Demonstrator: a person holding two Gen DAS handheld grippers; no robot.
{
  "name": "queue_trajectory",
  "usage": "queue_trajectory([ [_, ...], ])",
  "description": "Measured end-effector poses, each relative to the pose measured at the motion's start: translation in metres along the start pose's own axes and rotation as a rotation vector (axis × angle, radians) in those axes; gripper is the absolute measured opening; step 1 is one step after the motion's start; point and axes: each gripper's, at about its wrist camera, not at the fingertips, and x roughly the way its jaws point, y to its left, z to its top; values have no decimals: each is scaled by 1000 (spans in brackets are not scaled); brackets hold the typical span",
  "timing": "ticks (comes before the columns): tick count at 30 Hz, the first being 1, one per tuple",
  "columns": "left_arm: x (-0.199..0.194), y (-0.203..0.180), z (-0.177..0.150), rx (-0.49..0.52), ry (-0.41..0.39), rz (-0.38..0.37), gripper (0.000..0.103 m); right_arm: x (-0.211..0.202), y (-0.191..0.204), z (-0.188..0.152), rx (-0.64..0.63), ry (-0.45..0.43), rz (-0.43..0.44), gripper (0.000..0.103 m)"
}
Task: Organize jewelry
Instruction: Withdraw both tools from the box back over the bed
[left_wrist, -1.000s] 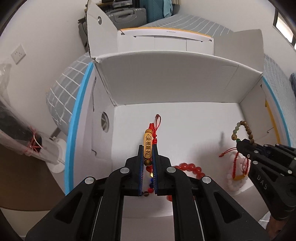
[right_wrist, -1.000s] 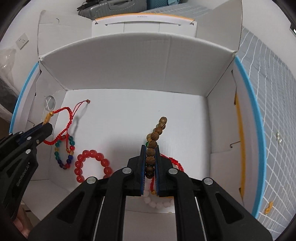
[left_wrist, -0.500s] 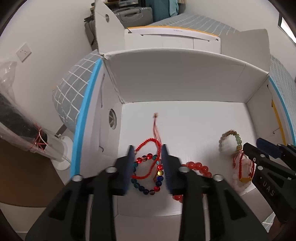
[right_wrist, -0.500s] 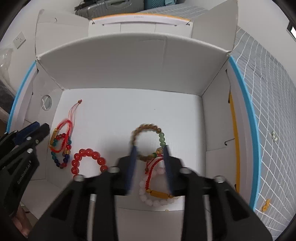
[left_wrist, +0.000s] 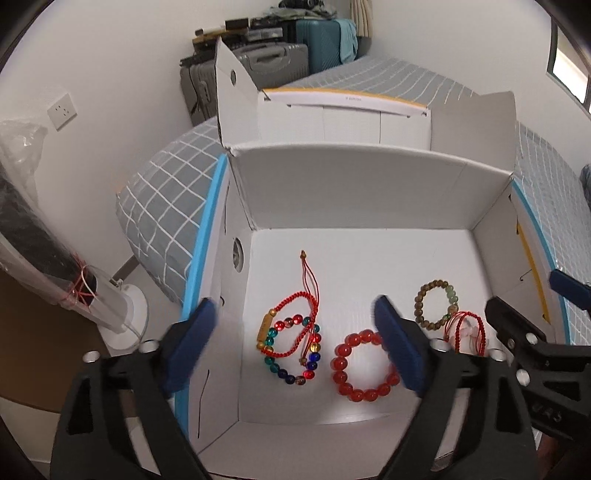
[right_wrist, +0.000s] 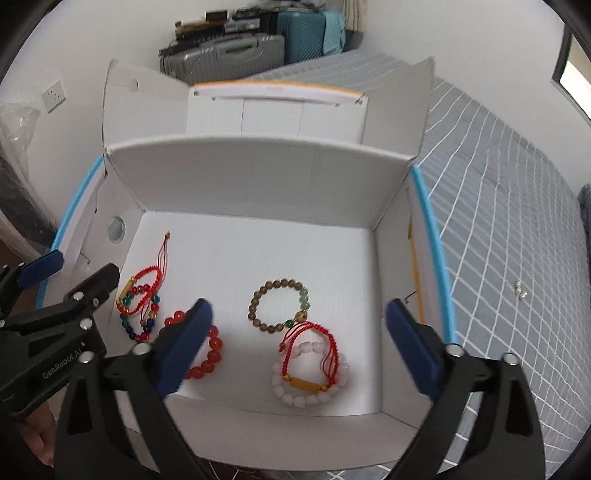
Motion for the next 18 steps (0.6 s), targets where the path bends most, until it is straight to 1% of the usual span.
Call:
queue_trajectory([
  [8,-10,-4,-1,10,-32,6,94,-9,-7,-3,16,-23,-1,95],
  [11,-14,-6,-1,2,-40,-2,95,-13,-13,-6,26,-29,2,95],
  [14,-19,-12,0,-5,-58,-19,96,-21,-24,-10,48,-38,12,95],
  [17,-22,-23,1,-4,-66,-47,97,-32,-44,-16,90,-61,17,95],
  [18,-22,-27,1,2,-65,-47,97,-35,-50,-18,98,-66,15,95],
])
